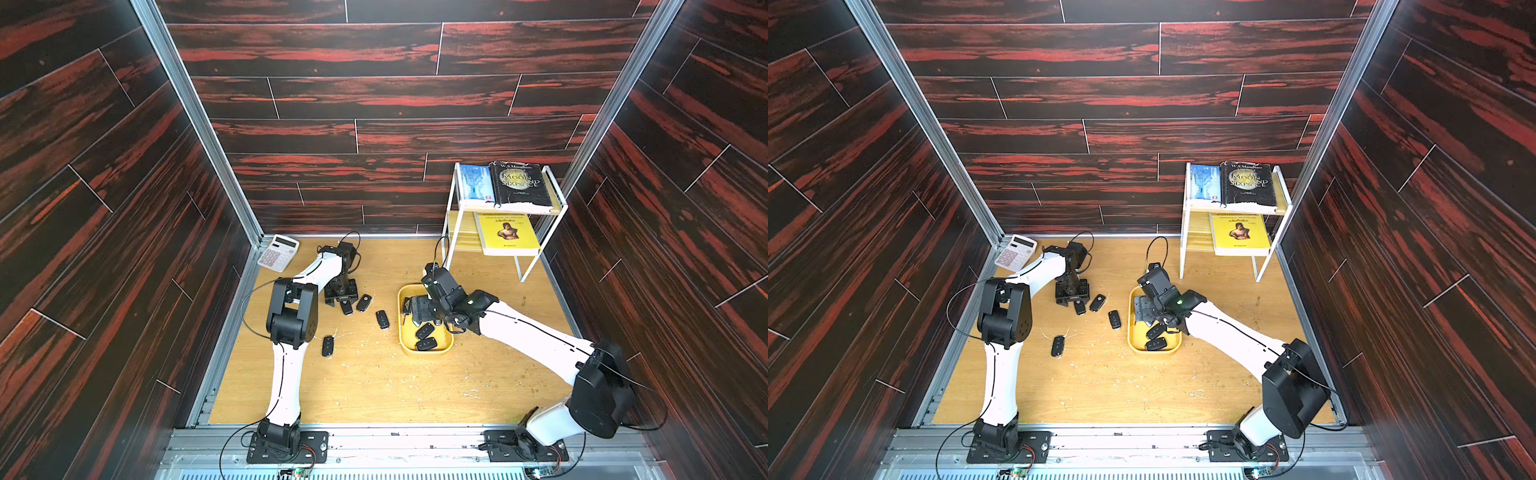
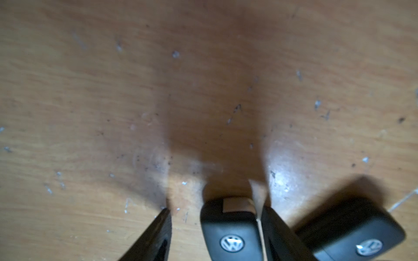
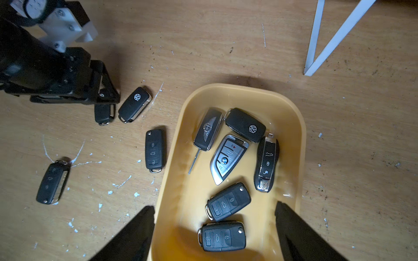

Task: Place the car key into the storage box
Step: Pick up the car key from the center of the board.

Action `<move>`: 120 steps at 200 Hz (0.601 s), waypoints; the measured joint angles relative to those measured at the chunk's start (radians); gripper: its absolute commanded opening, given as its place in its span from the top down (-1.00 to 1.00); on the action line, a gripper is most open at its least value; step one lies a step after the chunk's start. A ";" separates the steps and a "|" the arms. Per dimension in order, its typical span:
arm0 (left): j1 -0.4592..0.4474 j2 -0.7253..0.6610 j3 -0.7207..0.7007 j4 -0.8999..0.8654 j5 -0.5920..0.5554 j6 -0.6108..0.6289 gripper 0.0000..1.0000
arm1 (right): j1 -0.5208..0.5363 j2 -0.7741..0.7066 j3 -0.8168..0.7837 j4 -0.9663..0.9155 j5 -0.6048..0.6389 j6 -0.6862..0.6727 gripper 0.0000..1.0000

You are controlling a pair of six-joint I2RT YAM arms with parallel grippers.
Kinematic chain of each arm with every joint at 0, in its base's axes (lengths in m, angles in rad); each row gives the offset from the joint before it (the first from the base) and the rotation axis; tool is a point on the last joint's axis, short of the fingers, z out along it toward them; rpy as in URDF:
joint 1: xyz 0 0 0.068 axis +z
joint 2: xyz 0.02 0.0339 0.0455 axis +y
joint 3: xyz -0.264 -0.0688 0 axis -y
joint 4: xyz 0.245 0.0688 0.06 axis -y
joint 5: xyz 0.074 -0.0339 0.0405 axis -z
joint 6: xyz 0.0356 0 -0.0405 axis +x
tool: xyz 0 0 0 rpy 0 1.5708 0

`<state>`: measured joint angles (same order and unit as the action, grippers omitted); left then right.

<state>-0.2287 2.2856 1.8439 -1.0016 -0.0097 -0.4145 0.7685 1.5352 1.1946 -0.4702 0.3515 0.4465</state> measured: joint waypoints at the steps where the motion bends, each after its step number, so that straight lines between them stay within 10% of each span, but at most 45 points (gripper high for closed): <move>1: 0.000 0.000 0.000 0.000 0.000 0.000 -0.28 | 0.000 0.000 0.000 0.000 0.000 0.000 -0.75; 97: -0.008 -0.002 -0.005 0.001 0.002 -0.012 -0.22 | 0.000 0.000 -0.009 0.000 -0.001 0.002 -0.75; 120: -0.011 -0.014 -0.027 0.008 0.007 -0.024 0.12 | 0.000 0.000 -0.009 0.000 0.000 0.002 -0.75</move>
<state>-0.2401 2.2719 1.8172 -0.9932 -0.0025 -0.4389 0.7685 1.5352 1.1858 -0.4702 0.3511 0.4480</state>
